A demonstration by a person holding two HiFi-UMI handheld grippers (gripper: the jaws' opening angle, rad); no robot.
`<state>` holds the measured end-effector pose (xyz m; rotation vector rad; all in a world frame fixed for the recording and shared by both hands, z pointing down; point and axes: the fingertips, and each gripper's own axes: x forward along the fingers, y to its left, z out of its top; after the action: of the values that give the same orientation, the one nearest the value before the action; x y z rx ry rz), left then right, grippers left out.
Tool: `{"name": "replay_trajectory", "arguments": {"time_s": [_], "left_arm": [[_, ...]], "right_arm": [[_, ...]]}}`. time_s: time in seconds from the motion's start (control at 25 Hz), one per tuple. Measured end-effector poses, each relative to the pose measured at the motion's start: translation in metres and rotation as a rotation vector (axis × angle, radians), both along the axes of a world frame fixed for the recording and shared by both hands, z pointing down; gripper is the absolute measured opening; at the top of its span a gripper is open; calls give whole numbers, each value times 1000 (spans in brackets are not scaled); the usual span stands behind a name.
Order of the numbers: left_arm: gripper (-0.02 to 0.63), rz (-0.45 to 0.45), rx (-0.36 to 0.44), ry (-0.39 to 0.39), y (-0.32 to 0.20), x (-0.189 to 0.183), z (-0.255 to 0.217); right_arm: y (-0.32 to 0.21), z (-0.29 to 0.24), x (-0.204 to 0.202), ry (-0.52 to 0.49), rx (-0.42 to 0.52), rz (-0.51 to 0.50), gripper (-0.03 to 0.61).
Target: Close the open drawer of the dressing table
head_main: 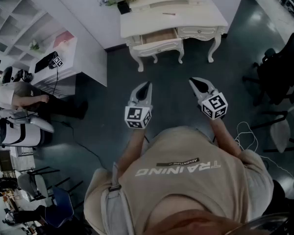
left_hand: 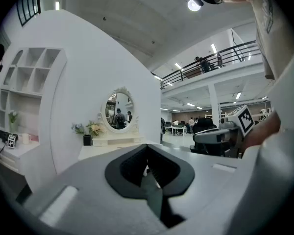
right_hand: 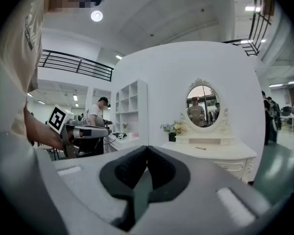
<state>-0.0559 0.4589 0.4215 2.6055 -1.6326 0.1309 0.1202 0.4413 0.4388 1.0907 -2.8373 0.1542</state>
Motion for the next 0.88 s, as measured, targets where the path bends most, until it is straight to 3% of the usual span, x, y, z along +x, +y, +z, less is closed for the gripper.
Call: {"name": "replay_trajectory", "arguments": {"time_s": [0.2,0.44,0.64,0.88], "left_arm": [[6,-6,-12,13,-4,-13,15],[6,-23,-48,30,6,-46,38],[6,-43,-132,53,8,-82,77],[6,-40,-166,82,-31,-72,96]], "right_arm": [[-16,1,-11,18,13,15,5],[-18,27,-26,36,-42,61,5],[-17,49,-55,58,-89,69,5],[-41,67,-43,128,-119,65,5]]}}
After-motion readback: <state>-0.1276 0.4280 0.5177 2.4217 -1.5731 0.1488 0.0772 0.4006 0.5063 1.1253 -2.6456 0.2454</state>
